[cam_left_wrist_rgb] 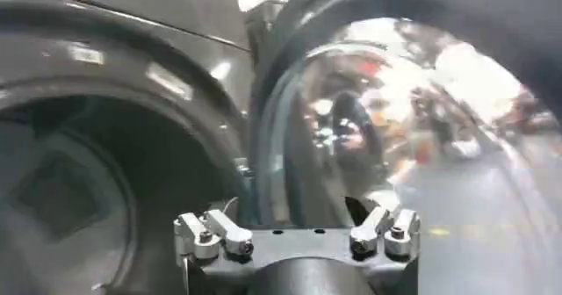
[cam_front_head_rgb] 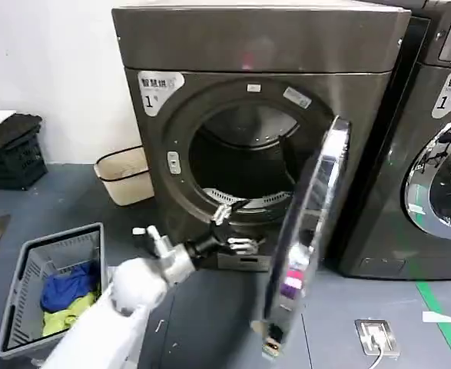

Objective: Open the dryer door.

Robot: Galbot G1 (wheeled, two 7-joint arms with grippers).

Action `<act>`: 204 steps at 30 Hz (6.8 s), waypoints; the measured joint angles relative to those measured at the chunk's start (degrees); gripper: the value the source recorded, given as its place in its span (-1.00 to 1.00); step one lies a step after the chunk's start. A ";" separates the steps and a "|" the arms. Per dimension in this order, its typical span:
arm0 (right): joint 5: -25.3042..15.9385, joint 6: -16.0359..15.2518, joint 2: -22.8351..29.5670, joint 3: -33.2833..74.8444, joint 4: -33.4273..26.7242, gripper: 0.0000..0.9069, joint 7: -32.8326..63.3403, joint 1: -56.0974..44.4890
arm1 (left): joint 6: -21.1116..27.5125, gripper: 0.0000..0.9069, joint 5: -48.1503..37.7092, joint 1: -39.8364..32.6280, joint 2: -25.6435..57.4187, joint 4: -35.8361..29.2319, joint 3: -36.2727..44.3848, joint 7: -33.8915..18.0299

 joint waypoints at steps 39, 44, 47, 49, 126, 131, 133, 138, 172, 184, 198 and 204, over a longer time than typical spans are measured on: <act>-17.78 -20.65 14.73 21.69 5.48 1.00 39.62 5.02 | 0.53 1.00 1.33 -17.87 -20.15 20.57 19.52 -0.73; -20.78 -22.04 15.16 21.27 5.54 1.00 42.60 5.33 | 0.44 1.00 1.98 -20.21 -23.34 24.88 21.13 -0.75; -20.95 -22.72 15.31 21.23 5.59 1.00 44.51 5.50 | 0.41 1.00 2.26 -21.51 -25.39 27.18 21.82 -0.76; -21.12 -23.72 15.35 21.49 5.77 1.00 45.96 5.75 | 0.41 1.00 2.28 -22.25 -25.46 28.61 22.03 -0.78; -17.46 -22.15 11.16 19.63 -9.40 1.00 49.53 4.57 | 37.00 1.00 -95.80 -20.82 35.95 1.27 11.14 -81.10; -17.46 -20.81 11.44 19.07 -9.44 1.00 49.25 4.57 | 37.00 1.00 -99.44 -20.03 37.50 2.14 9.90 -83.68; -17.44 -20.41 11.55 18.98 -9.54 1.00 49.07 4.51 | 36.99 1.00 -98.35 -19.39 38.12 2.67 9.34 -85.34; -17.32 -19.43 11.90 18.47 -9.81 1.00 48.74 4.48 | 37.00 1.00 -99.91 -17.64 39.83 3.79 8.34 -86.68; -17.21 -17.04 12.03 17.36 -11.92 1.00 47.73 4.75 | 37.02 1.00 -113.03 -8.46 41.97 14.84 -5.95 -92.90; -16.47 -16.31 11.87 17.88 -12.75 1.00 47.55 4.79 | 37.01 1.00 -112.65 -8.68 41.89 17.28 -5.95 -92.72; -16.68 -15.59 11.84 17.51 -12.96 1.00 47.22 4.98 | 37.01 1.00 -111.65 -7.64 41.83 18.34 -6.13 -92.29; -16.85 -16.03 11.78 17.79 -12.88 1.00 47.63 4.94 | 37.01 1.00 -111.65 -7.31 42.05 18.08 -6.33 -92.21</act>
